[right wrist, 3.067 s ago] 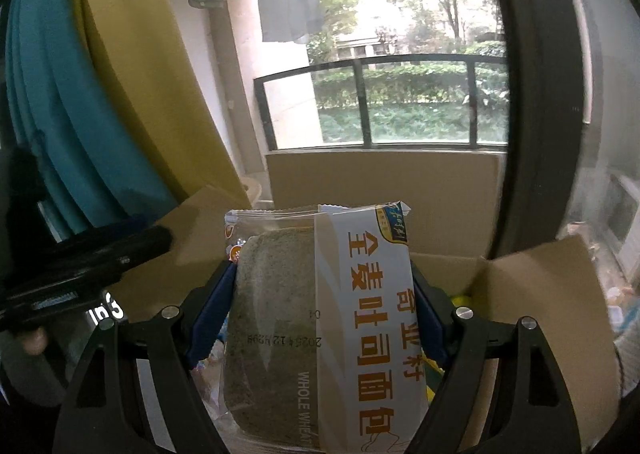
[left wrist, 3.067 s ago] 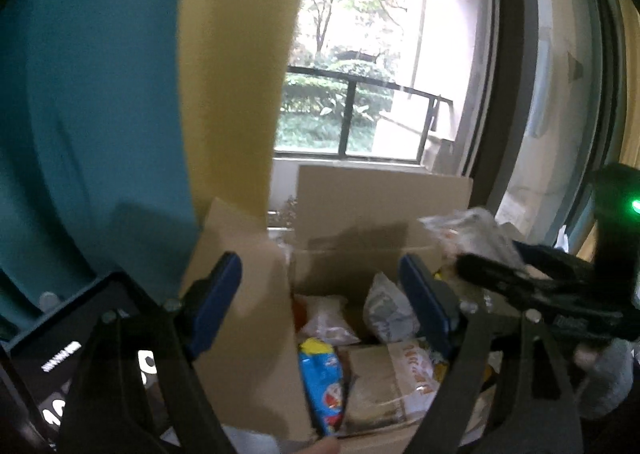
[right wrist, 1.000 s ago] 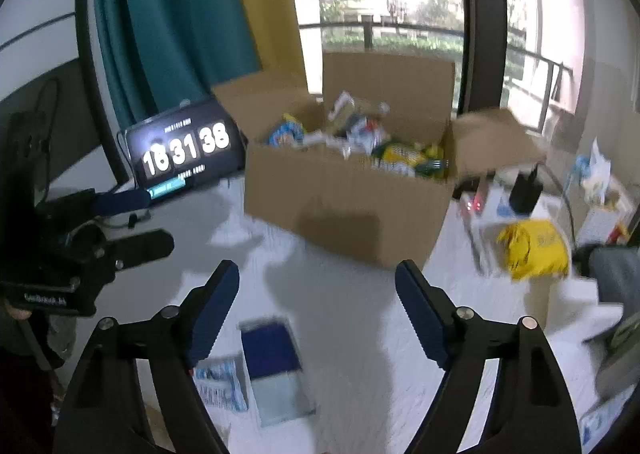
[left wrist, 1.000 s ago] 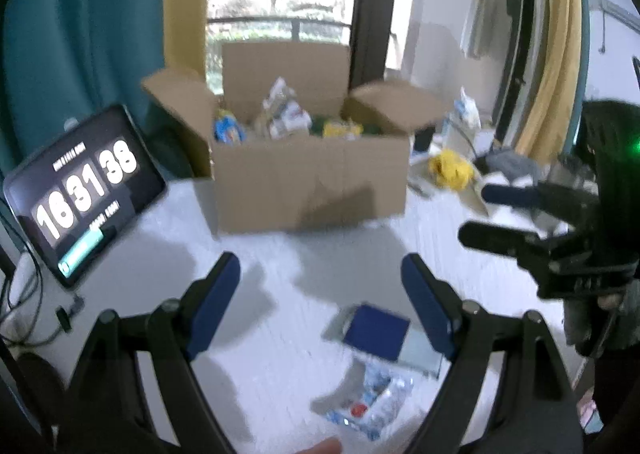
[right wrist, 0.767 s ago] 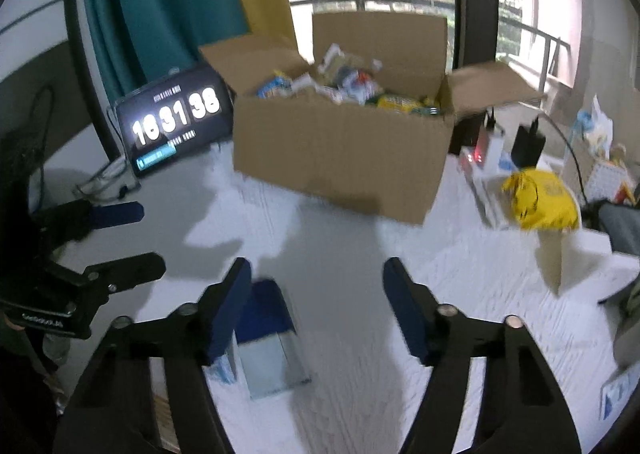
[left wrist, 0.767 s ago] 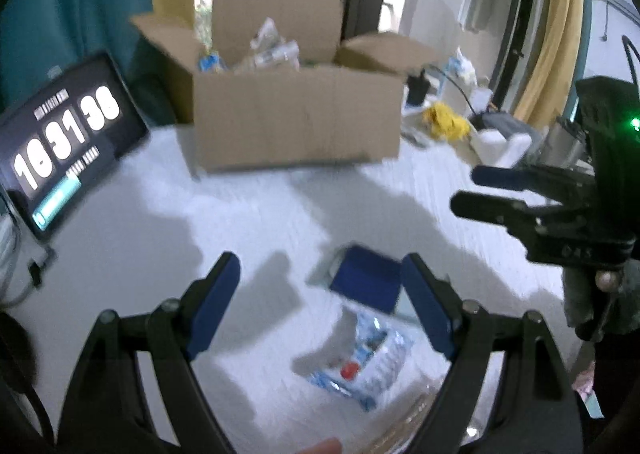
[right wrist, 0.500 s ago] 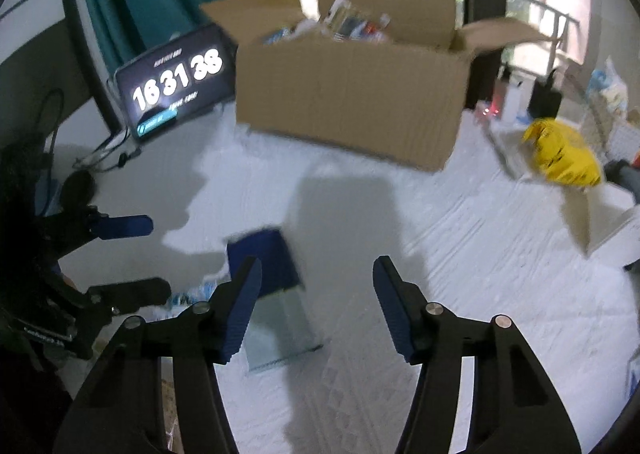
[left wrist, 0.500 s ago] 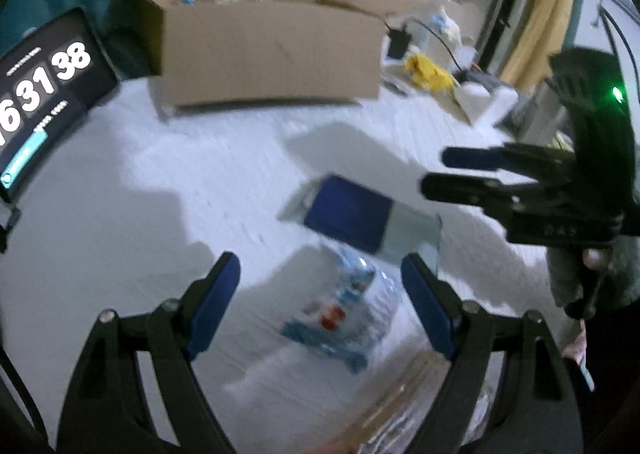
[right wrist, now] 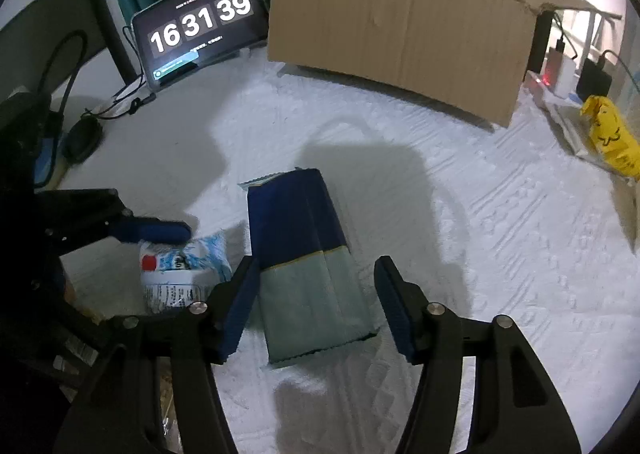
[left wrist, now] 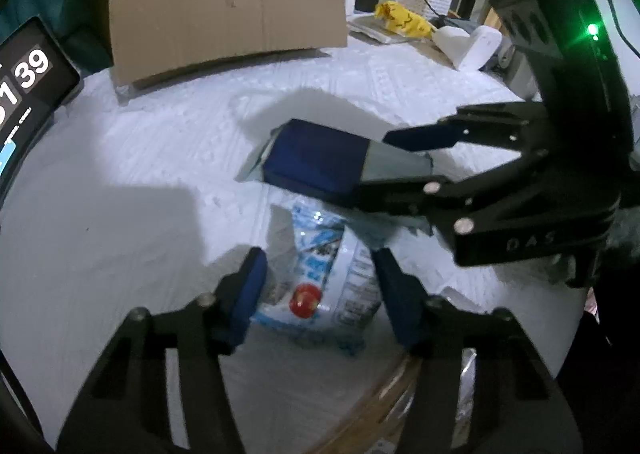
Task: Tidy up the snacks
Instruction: 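Grasp the blue-and-grey packet with the right gripper while the left grasps the white-and-blue bag, then carry both packets over the box and open both grippers to drop them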
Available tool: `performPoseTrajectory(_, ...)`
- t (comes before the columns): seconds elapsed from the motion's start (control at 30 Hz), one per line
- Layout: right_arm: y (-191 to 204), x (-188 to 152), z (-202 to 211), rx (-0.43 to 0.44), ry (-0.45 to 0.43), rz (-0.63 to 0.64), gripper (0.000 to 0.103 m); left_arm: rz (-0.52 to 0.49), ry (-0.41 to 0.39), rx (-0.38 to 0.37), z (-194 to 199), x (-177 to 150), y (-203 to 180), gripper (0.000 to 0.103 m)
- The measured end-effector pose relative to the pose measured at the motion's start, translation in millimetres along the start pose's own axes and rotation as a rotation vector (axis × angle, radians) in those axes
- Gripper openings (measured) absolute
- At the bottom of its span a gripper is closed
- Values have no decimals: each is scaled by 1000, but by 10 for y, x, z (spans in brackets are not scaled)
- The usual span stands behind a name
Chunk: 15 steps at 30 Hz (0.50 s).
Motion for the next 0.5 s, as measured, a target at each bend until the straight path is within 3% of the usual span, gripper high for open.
performPoseTrajectory(0.17, 35, -31, -44, 31, 16, 7, 63, 12, -7, -9, 23, -10, 23, 53)
performPoseTrajectory(0.23, 30, -33, -38, 30, 13, 11, 56, 23, -11, -9, 38, -10, 37, 51)
performPoseTrajectory(0.5, -43, 55, 104, 34, -15, -3, 55, 71, -67, 3, 197, 140, 156, 50)
Point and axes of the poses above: each gripper's, at about its wrist camera, not at the fingertips, and z roughly against the way its jaws point, y to its left, x to its top, the point moved 8 cm from there along -z, roughly the way its jaws point, and after that the axes turned 3 degrees about -z, right-handed, at the moved point
